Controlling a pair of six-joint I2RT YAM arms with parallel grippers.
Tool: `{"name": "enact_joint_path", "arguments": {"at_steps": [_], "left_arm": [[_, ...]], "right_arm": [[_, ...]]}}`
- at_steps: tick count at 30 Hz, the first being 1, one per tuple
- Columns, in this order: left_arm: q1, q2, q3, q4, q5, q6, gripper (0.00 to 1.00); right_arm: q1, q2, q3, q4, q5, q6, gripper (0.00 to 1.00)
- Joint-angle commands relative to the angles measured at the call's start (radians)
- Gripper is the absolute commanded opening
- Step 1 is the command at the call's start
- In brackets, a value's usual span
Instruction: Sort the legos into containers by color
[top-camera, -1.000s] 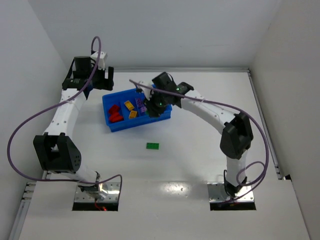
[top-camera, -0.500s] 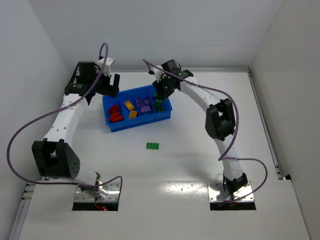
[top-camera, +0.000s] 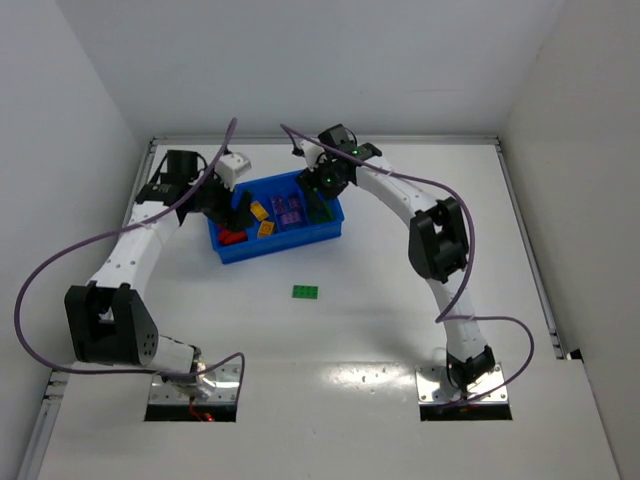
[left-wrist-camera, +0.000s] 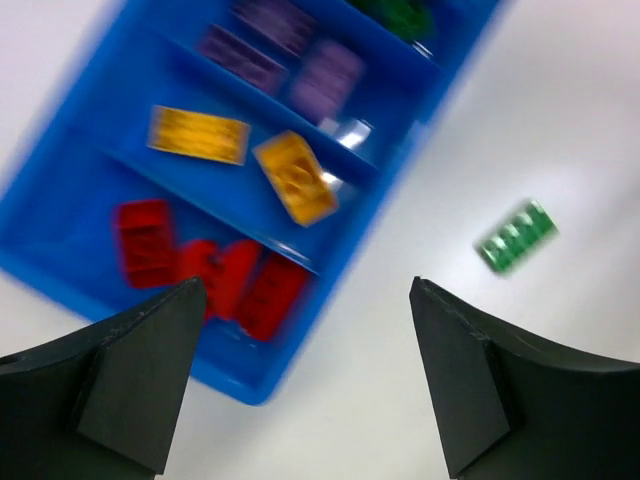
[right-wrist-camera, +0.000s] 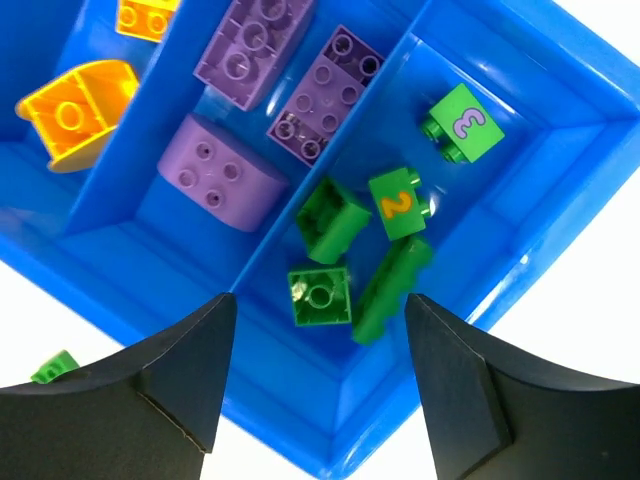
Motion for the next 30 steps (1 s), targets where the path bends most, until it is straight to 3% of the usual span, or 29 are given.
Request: {"name": "enact_joint_path", "arguments": {"at_steps": [1, 4, 7, 10, 13, 16, 21, 30], "left_arm": [[-0.029, -0.105, -0.052, -0.067, 0.212, 0.144, 0.90], [-0.108, -0.128, -0.052, -0.163, 0.200, 0.297, 0.90], [-0.182, -0.139, -0.084, -0.204, 0.189, 0.366, 0.90], [-0.263, -0.150, -0.136, -0.194, 0.154, 0.411, 0.90], [-0.421, -0.121, -0.192, -0.128, 0.079, 0.400, 0.90], [-0.498, -0.053, -0.203, -0.080, 0.016, 0.400, 0.87], [-0.572, 0.040, -0.203, 0.055, -0.083, 0.337, 0.85], [-0.630, 0.212, -0.164, 0.083, -0.122, 0.357, 0.85]], "right_arm": [[0.026, -0.169, -0.024, 0.034, 0.015, 0.042, 0.69], [0.004, -0.299, -0.139, 0.081, 0.177, 0.071, 0.71], [-0.043, -0.411, -0.321, 0.135, 0.336, 0.090, 0.73], [-0.100, -0.533, -0.481, 0.146, 0.403, 0.090, 0.75], [-0.192, -0.606, -0.581, 0.137, 0.394, 0.081, 0.75], [-0.286, -0.677, -0.700, 0.137, 0.383, 0.070, 0.75], [-0.390, -0.746, -0.799, 0.117, 0.319, 0.059, 0.75], [-0.471, -0.787, -0.829, 0.098, 0.282, 0.059, 0.75]]}}
